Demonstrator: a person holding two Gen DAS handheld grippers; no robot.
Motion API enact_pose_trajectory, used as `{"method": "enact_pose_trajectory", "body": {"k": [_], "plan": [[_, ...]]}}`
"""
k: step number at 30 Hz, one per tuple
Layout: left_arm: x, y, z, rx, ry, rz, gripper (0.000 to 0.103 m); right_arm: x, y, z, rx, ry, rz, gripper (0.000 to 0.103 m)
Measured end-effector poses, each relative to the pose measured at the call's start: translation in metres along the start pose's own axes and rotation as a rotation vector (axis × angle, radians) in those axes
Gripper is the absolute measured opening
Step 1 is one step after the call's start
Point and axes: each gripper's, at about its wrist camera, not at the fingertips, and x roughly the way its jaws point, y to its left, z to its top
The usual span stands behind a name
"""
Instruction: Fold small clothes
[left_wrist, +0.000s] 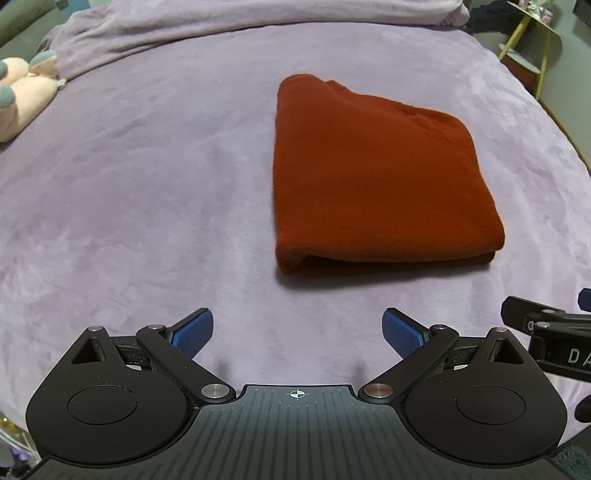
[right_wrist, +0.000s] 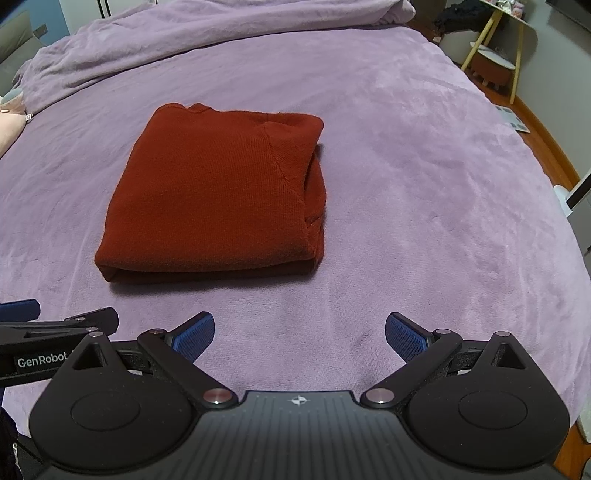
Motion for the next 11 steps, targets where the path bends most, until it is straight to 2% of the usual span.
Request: {"method": "enact_pose_trajectory", "body": {"k": [11], "plan": [[-0.008,-0.014,0.001,0.097,-0.045,0.099,0.101,0.000,-0.001,-0.001,0.003,0.001,-0.001,0.099]]}}
